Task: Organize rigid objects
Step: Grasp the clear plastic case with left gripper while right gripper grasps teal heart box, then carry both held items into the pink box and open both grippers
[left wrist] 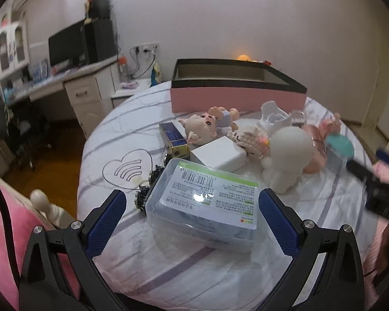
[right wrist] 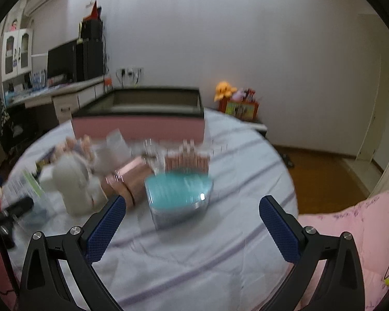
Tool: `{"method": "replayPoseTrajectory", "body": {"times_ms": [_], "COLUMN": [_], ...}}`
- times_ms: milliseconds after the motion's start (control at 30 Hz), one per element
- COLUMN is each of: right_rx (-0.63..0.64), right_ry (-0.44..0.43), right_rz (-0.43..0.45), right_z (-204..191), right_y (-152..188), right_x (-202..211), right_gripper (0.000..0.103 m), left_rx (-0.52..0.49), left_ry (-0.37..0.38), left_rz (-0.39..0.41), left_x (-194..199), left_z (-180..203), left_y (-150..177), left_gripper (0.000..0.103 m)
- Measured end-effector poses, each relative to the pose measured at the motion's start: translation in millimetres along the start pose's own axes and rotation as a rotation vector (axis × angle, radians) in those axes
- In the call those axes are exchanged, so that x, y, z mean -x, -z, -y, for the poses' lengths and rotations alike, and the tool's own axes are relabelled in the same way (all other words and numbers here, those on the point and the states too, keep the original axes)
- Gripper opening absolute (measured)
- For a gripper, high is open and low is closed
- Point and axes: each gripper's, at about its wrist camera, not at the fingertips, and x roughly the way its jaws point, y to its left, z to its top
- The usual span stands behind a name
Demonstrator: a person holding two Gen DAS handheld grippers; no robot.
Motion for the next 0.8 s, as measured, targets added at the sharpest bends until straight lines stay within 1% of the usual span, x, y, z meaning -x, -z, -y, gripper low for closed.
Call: {"method": "replayPoseTrajectory", "body": {"times_ms": [67, 100, 167, 200, 233, 267, 367, 500, 533, 567, 600, 633, 667, 700, 800], "right_rx": [-0.005, -0.008, -0.005, -0.001, -0.001, -0.002, -0.012, -0.029, -0.029, -0.032, -0.033, -0.034, -0.036, -0.033, -0.006], "right_ry": [-0.020, -0.027, -0.040, -0.038, -0.033, -0.031, -0.017, -0.054, -0.053, -0.051, -0.056, -0.069, -0.086, -0.086, -0.077], "right_rz": [-0.028, -0.034, -0.038, -0.039, -0.037, -0.040, -0.071, -0.107, -0.126, -0.133, -0.151, -0.165, -0.180, -0.189, -0.169], "right_z": [2, 3, 2, 2, 1, 2, 2, 1, 1, 1, 2, 2, 1, 0, -4], "right_y": [7, 9, 8, 8, 5, 3, -6, -15, -19, -20, -21, -21, -20, -20, -17], "right_x": [-5, -5, -8, -9, -13, -15, -30, -44, -51, -54, -60, -63, -67, -69, -65], "right_gripper": [0.103, 0.103, 0.103, 0.103, 0.103, 0.103, 0.103, 0.103, 0.103, 0.099, 0.093, 0.079, 0.073, 0.073, 0.073], "left_rx": [-0.022, -0.045, -0.079, -0.078, -0.078, -0.078, -0.062, -0.054, -0.058, -0.062, -0.069, -0.075, -0.076, -0.076, -0.069], "left_ry": [0.011, 0.004, 0.004, 0.019, 0.005, -0.011, -0.026, -0.030, -0.025, -0.031, -0.043, -0.041, -0.028, -0.016, -0.007], "left_rz": [0.008, 0.020, 0.013, 0.004, -0.021, -0.033, -0.057, -0.051, -0.047, -0.050, -0.046, -0.041, -0.038, -0.036, -0.022], "left_x": [3, 6, 5, 3, -3, -10, -26, -32, -33, -35, -35, -35, -34, -34, -27], "left_z": [3, 7, 11, 11, 11, 11, 7, 7, 8, 9, 10, 10, 10, 11, 12], "left_y": [1, 2, 3, 4, 4, 4, 3, -7, -8, -10, -11, -12, -13, -14, -16], "left_gripper": [0.103, 0.103, 0.103, 0.103, 0.103, 0.103, 0.103, 0.102, 0.098, 0.094, 0.094, 0.094, 0.094, 0.094, 0.094]}}
